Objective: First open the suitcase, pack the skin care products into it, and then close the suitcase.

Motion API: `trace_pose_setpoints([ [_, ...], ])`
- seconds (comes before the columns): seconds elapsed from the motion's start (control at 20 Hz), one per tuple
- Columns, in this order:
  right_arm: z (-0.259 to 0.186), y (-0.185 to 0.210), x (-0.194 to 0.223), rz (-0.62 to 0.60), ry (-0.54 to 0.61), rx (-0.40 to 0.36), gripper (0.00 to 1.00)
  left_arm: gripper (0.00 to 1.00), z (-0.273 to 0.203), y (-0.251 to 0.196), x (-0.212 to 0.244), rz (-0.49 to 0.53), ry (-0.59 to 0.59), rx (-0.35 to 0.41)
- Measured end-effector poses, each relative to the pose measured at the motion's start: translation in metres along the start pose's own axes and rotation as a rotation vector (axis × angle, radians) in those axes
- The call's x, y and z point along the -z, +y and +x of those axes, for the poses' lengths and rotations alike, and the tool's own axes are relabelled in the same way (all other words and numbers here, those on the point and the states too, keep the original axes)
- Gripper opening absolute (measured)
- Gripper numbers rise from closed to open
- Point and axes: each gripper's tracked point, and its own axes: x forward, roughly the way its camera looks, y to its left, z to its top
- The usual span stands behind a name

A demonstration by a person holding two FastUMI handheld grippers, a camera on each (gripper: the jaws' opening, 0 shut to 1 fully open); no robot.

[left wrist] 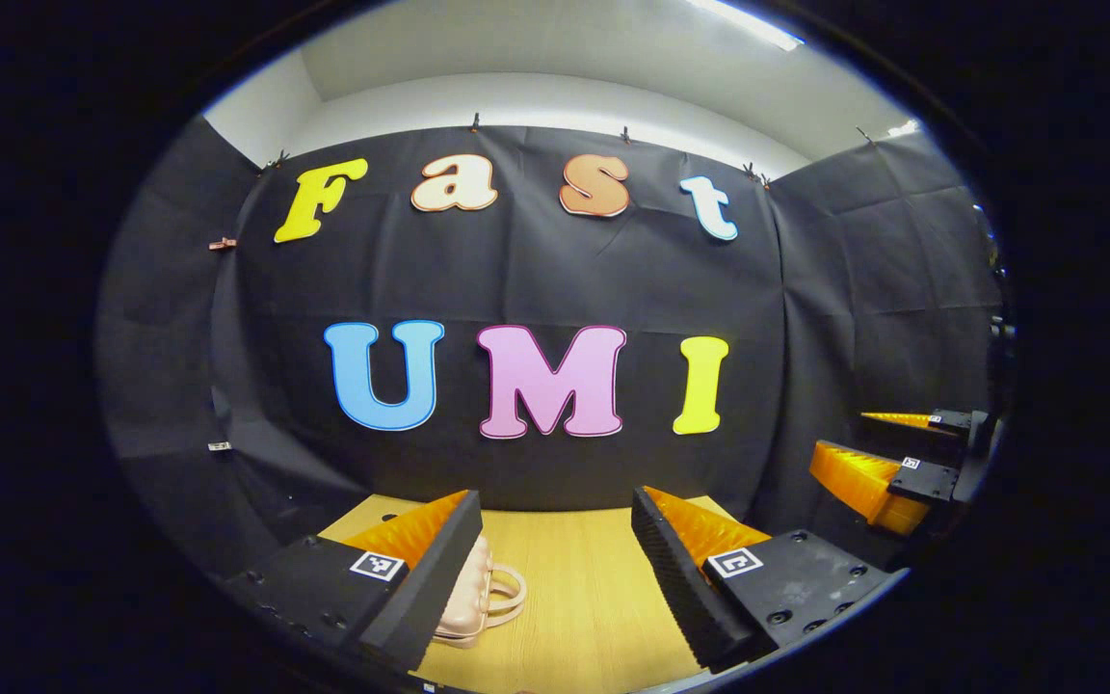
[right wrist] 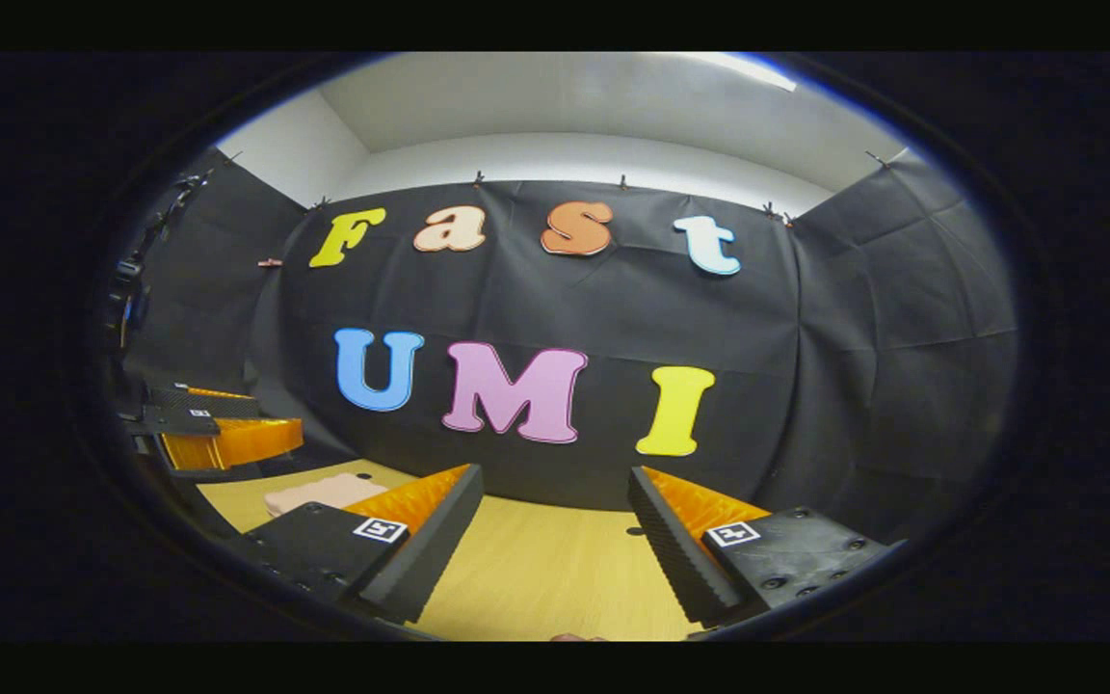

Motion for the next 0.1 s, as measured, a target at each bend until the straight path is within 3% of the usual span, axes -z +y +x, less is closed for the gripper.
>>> trace_pose_setpoints([
  [0.1,0.0006,-0.0026,0.001,-0.011,0.005,0.007,0.95,0.98,0.0015,0.006,-0.0011,-0.037,-0.001,-0.004],
])
